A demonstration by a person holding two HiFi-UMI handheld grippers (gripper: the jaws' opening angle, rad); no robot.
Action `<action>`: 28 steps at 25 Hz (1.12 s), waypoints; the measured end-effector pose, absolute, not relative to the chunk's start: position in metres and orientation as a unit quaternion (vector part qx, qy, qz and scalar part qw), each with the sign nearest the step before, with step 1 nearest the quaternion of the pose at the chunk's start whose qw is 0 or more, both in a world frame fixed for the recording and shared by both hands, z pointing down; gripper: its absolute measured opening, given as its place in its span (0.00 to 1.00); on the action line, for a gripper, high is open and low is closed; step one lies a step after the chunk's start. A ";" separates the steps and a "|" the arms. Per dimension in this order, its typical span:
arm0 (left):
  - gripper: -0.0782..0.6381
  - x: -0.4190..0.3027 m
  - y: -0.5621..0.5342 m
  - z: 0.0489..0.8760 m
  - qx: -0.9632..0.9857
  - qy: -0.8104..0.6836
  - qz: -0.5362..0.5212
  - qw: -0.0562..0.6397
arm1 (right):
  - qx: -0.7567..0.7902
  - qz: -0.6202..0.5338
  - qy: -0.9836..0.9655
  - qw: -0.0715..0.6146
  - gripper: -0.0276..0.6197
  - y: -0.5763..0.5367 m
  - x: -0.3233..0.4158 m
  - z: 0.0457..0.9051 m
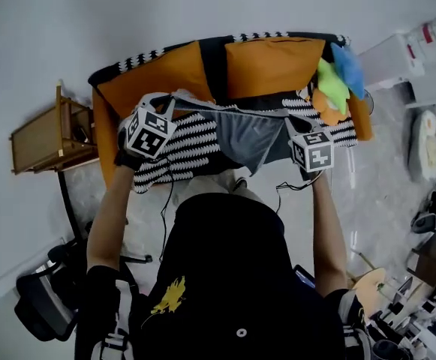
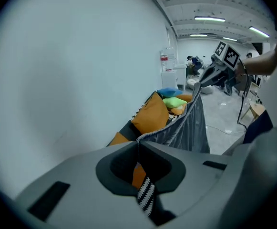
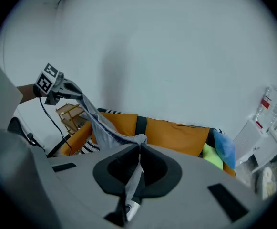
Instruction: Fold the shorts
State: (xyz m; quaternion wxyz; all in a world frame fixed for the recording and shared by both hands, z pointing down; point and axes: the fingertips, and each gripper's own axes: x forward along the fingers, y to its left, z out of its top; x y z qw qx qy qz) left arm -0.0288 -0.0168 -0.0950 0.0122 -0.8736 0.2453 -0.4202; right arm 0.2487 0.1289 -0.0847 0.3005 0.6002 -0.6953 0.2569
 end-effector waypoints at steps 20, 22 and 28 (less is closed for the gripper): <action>0.14 0.043 0.000 -0.179 -0.872 0.251 -0.412 0.084 | 0.614 0.170 -0.716 0.284 0.08 0.133 0.329 -0.195; 0.14 0.031 -0.002 -0.181 -0.873 0.252 -0.408 0.085 | 0.613 0.163 -0.715 0.294 0.08 0.131 0.316 -0.199; 0.14 -0.015 -0.014 -0.159 -0.871 0.250 -0.418 0.072 | 0.593 0.166 -0.724 0.312 0.08 0.112 0.272 -0.193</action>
